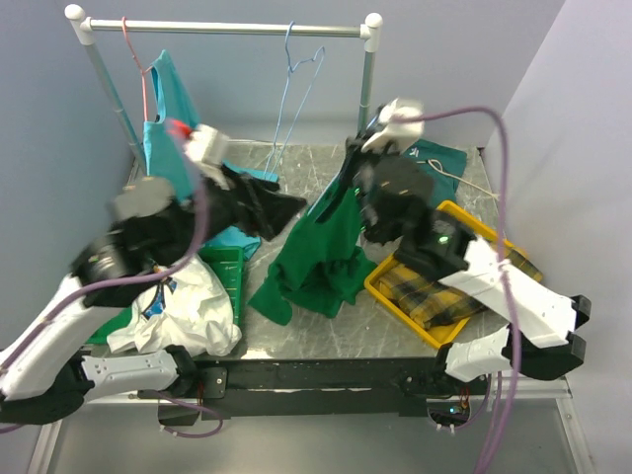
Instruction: Place the t-shirt on the hanger
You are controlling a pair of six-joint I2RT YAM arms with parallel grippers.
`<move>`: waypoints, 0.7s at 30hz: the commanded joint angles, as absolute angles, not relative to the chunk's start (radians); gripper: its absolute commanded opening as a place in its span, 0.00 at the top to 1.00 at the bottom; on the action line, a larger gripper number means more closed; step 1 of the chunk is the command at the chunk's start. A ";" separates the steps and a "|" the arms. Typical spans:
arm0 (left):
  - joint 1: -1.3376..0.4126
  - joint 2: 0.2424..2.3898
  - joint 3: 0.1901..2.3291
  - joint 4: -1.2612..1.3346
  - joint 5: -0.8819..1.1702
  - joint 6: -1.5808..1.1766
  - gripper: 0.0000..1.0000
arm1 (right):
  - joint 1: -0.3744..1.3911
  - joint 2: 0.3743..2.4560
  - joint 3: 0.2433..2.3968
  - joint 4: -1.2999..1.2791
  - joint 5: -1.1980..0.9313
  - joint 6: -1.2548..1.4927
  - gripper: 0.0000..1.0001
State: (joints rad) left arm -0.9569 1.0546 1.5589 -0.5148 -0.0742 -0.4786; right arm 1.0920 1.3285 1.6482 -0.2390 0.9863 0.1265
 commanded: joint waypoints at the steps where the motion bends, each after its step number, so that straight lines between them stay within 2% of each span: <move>1: -0.953 0.974 1.687 -0.498 -0.164 -0.436 0.20 | 1.088 1.318 1.935 -0.244 0.927 0.022 1.00; 5: -0.953 0.959 1.727 -0.503 -0.190 -0.416 0.18 | 1.088 1.359 2.217 -0.317 0.839 -0.026 1.00; 8: -0.953 0.957 1.735 -0.509 -0.186 -0.413 0.17 | 1.088 1.361 2.254 -0.353 0.790 -0.002 1.00; 13: -0.953 0.939 1.691 -0.557 -0.150 -0.425 0.18 | 1.088 1.279 1.975 -0.308 0.775 0.084 1.00; 17: -0.953 0.908 1.619 -0.664 -0.100 -0.446 0.25 | 1.088 1.210 1.713 -0.276 0.723 0.204 1.00; 21: -0.953 0.855 1.443 -0.728 -0.052 -0.492 0.27 | 1.086 1.219 1.559 -0.247 0.727 0.279 1.00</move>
State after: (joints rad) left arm -0.9569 0.8959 1.5650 -0.6224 -0.1177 -0.4503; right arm 1.0885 1.1946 1.6867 -0.2840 0.7650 0.1577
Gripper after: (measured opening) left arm 0.735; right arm 0.067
